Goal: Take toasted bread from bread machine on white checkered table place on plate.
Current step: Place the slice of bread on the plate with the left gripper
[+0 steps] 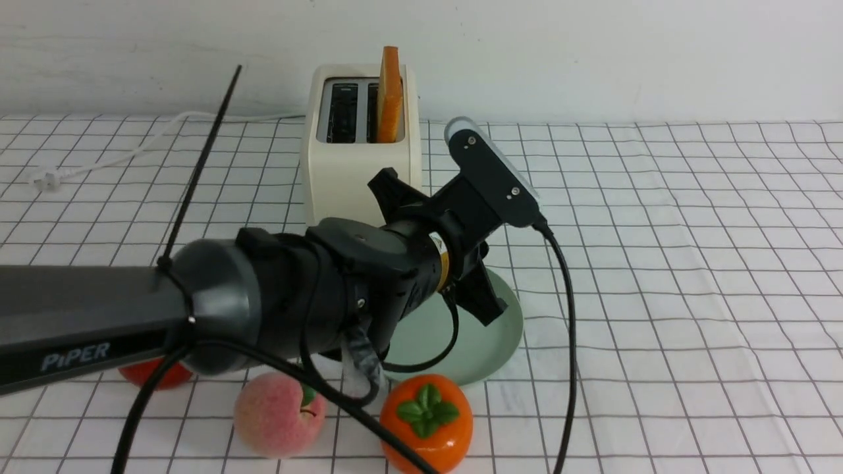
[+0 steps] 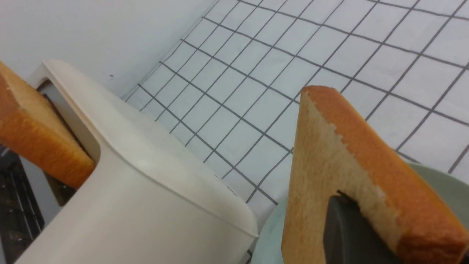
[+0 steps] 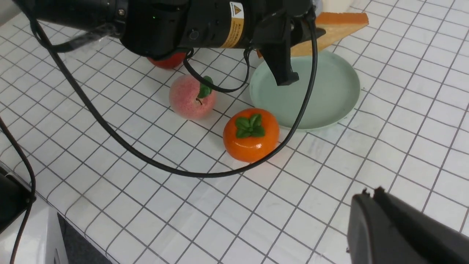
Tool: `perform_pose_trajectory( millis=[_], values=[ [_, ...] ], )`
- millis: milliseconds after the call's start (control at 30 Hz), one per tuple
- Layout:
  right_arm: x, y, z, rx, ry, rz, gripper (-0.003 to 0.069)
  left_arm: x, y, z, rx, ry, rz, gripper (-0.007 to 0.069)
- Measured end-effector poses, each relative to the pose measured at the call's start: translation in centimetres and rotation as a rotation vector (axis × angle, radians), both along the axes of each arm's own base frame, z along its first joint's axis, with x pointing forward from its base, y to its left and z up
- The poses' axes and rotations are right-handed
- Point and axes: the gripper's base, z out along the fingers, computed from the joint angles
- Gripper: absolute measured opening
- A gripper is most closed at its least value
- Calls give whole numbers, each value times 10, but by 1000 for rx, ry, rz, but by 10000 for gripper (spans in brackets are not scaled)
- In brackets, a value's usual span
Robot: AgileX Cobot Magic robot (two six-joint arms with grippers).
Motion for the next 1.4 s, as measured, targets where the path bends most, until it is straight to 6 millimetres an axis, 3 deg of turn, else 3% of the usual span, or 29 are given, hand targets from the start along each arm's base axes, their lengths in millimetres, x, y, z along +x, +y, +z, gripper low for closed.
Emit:
perform_pose_trajectory(
  millis=[433, 933, 1000, 1133, 1167, 1200, 1267, 1400],
  values=[
    [0, 0, 0, 1, -1, 1, 4, 7, -4, -24, 125, -32, -47, 102],
    [-1, 2, 1, 23, 0, 15, 13, 10, -6, -36, 157, -22, -43, 115],
    [-1, 2, 1, 24, 0, 17, 13, 10, -6, -37, 149, -16, -44, 153],
    [-1, 2, 1, 25, -1, 17, 13, 10, -6, -36, 101, 13, -13, 307],
    [-1, 2, 1, 25, -1, 17, 13, 10, -6, -36, 101, 13, -13, 307],
    [-2, 2, 1, 22, -6, 20, 13, 9, -6, -36, 78, 28, 1, 377],
    [-4, 2, 2, 14, -19, 25, 13, 8, -6, -31, 44, 38, 13, 463],
    [-7, 2, 2, 4, -39, 34, 13, 5, -5, -19, -13, 45, 17, 553]
  ],
)
